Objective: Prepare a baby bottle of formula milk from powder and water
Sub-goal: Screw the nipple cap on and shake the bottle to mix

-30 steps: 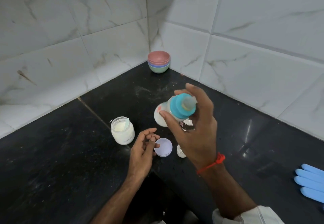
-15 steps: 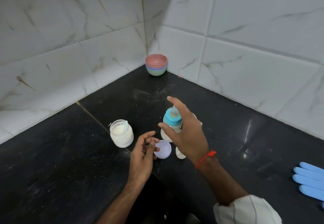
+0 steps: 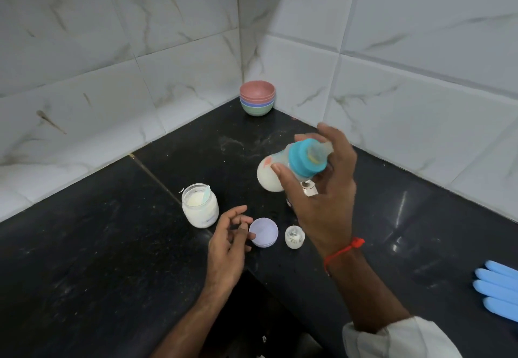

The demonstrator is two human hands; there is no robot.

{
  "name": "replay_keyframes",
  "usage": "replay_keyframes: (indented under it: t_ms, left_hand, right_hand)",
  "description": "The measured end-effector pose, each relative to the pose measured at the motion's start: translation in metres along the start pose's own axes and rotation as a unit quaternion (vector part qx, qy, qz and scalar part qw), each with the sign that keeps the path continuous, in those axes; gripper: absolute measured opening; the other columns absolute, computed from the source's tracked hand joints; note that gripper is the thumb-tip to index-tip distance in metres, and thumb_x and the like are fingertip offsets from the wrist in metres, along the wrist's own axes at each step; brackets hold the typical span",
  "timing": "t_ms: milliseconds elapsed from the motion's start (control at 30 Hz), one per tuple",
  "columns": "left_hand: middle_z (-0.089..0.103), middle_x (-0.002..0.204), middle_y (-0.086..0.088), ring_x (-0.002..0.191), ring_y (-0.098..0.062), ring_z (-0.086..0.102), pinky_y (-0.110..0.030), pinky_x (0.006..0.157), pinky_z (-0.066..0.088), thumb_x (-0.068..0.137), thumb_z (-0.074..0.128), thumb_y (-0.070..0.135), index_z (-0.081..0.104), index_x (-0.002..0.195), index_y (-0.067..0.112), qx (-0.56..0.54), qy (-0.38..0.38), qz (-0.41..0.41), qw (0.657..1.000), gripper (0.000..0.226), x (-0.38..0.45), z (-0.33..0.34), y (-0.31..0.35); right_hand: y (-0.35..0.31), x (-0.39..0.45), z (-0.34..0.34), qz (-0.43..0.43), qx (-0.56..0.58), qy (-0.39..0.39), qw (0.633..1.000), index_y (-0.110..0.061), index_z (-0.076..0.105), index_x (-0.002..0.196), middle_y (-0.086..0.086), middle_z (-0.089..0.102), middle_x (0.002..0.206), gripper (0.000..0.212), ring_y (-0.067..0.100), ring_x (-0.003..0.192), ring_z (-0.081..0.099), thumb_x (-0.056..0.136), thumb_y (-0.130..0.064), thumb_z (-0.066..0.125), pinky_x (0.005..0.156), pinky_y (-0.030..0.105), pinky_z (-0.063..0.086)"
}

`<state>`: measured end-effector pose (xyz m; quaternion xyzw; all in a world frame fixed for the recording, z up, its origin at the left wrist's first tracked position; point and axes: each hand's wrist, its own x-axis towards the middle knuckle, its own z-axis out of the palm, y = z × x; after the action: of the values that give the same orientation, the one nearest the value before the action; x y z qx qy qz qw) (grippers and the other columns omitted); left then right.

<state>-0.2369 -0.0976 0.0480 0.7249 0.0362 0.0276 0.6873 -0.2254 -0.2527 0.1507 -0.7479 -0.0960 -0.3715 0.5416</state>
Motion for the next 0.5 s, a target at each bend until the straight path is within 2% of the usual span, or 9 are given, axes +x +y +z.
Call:
replay_keyframes:
  t_ms: [67, 100, 133, 200, 267, 333, 400, 500]
  left_hand:
    - [0.072, 0.102, 0.01, 0.087, -0.023, 0.073, -0.037, 0.07, 0.057, 0.103, 0.053, 0.004, 0.063, 0.123, 0.029, 0.002, -0.002, -0.002, 1.0, 0.034, -0.002, -0.001, -0.001]
    - [0.072, 0.103, 0.01, 0.087, -0.022, 0.073, -0.036, 0.071, 0.058, 0.103, 0.053, 0.005, 0.063, 0.124, 0.03, 0.002, -0.004, -0.002, 1.0, 0.034, -0.002, -0.001, -0.001]
    - [0.072, 0.104, 0.009, 0.088, -0.021, 0.073, -0.036, 0.071, 0.06, 0.103, 0.054, 0.006, 0.064, 0.124, 0.031, 0.002, -0.007, 0.001, 1.0, 0.034, -0.003, -0.002, -0.001]
    - [0.071, 0.106, 0.008, 0.088, -0.019, 0.073, -0.035, 0.072, 0.061, 0.103, 0.054, 0.006, 0.064, 0.124, 0.031, 0.002, -0.004, 0.008, 1.0, 0.034, -0.001, -0.005, 0.002]
    - [0.071, 0.107, 0.008, 0.086, -0.017, 0.073, -0.031, 0.071, 0.061, 0.103, 0.054, 0.006, 0.064, 0.123, 0.032, 0.002, 0.005, 0.003, 1.0, 0.035, 0.0, -0.008, 0.0]
    - [0.071, 0.106, 0.009, 0.086, -0.016, 0.073, -0.03, 0.071, 0.06, 0.103, 0.054, 0.006, 0.065, 0.122, 0.033, 0.007, 0.009, -0.001, 1.0, 0.035, -0.001, -0.011, -0.002]
    - [0.071, 0.107, 0.01, 0.086, -0.017, 0.073, -0.034, 0.073, 0.061, 0.103, 0.055, 0.006, 0.066, 0.121, 0.033, 0.013, 0.011, -0.001, 1.0, 0.034, -0.002, -0.013, -0.003]
    - [0.071, 0.109, 0.011, 0.088, -0.016, 0.073, -0.038, 0.076, 0.062, 0.103, 0.055, 0.008, 0.066, 0.122, 0.033, 0.022, 0.016, -0.008, 1.0, 0.033, -0.001, -0.015, -0.004]
  right_hand:
    - [0.02, -0.006, 0.008, 0.041, -0.05, -0.132, 0.989, -0.028, 0.043, 0.144, -0.011, 0.056, 0.136, 0.074, 0.005, 0.12, 0.059, 0.084, -0.015, 0.084, 0.105, 0.037, 0.051]
    - [0.034, -0.012, 0.01, 0.073, -0.066, -0.197, 0.976, -0.028, 0.044, 0.145, -0.018, 0.055, 0.129, 0.073, -0.001, 0.113, 0.058, 0.084, -0.017, 0.083, 0.103, 0.035, 0.051]
    - [0.044, -0.018, 0.012, 0.099, -0.065, -0.222, 0.968, -0.029, 0.044, 0.143, -0.021, 0.055, 0.122, 0.071, -0.004, 0.106, 0.058, 0.084, -0.018, 0.083, 0.098, 0.031, 0.052]
    - [0.054, -0.024, 0.011, 0.149, -0.023, -0.2, 0.968, -0.029, 0.046, 0.141, -0.02, 0.059, 0.111, 0.069, -0.002, 0.095, 0.062, 0.084, -0.017, 0.083, 0.086, 0.02, 0.053]
    - [0.056, -0.022, 0.012, 0.18, 0.014, -0.175, 0.968, -0.027, 0.043, 0.141, -0.023, 0.061, 0.106, 0.07, -0.001, 0.093, 0.065, 0.085, -0.015, 0.082, 0.081, 0.017, 0.055]
    - [0.056, -0.016, 0.014, 0.184, 0.019, -0.185, 0.965, -0.026, 0.04, 0.144, -0.033, 0.054, 0.112, 0.071, -0.003, 0.1, 0.063, 0.086, -0.015, 0.08, 0.084, 0.017, 0.057]
    - [0.055, -0.01, 0.016, 0.174, 0.013, -0.199, 0.964, -0.025, 0.038, 0.146, -0.029, 0.049, 0.122, 0.073, -0.002, 0.106, 0.06, 0.087, -0.017, 0.079, 0.09, 0.02, 0.058]
    - [0.059, -0.005, 0.018, 0.162, 0.012, -0.206, 0.965, -0.024, 0.036, 0.148, -0.026, 0.049, 0.122, 0.074, 0.001, 0.107, 0.06, 0.088, -0.016, 0.079, 0.089, 0.016, 0.056]
